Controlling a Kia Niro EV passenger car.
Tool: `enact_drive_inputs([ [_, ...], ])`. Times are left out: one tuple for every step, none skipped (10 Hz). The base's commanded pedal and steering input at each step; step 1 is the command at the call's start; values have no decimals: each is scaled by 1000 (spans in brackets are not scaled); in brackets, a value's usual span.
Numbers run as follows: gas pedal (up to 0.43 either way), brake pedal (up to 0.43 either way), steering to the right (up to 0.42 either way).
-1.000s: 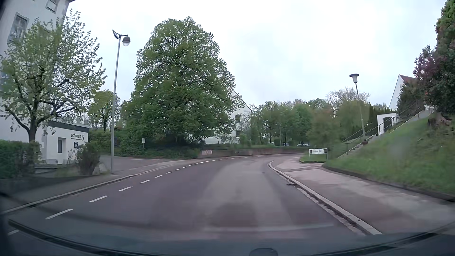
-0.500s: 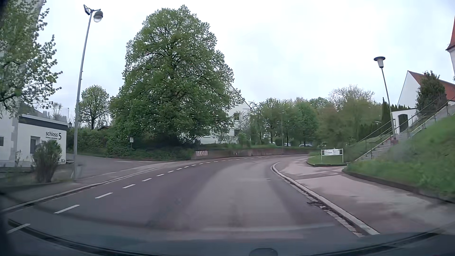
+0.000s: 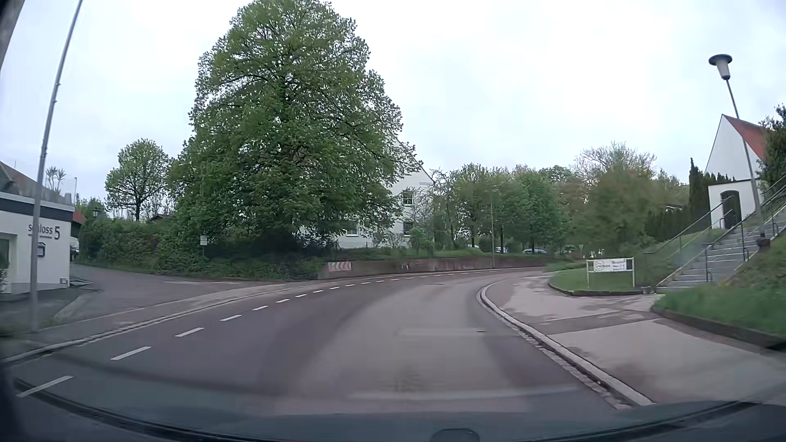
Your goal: Follow the waypoints while adhering to traffic rules and regulations
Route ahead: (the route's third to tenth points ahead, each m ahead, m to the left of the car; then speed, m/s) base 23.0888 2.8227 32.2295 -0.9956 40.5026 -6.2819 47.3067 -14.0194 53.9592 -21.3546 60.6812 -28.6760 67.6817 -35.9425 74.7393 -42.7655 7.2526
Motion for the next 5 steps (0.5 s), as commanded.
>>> enact_drive_inputs([
  [177,0,2],
  [177,0,2],
  [177,0,2],
  [177,0,2],
  [177,0,3],
])
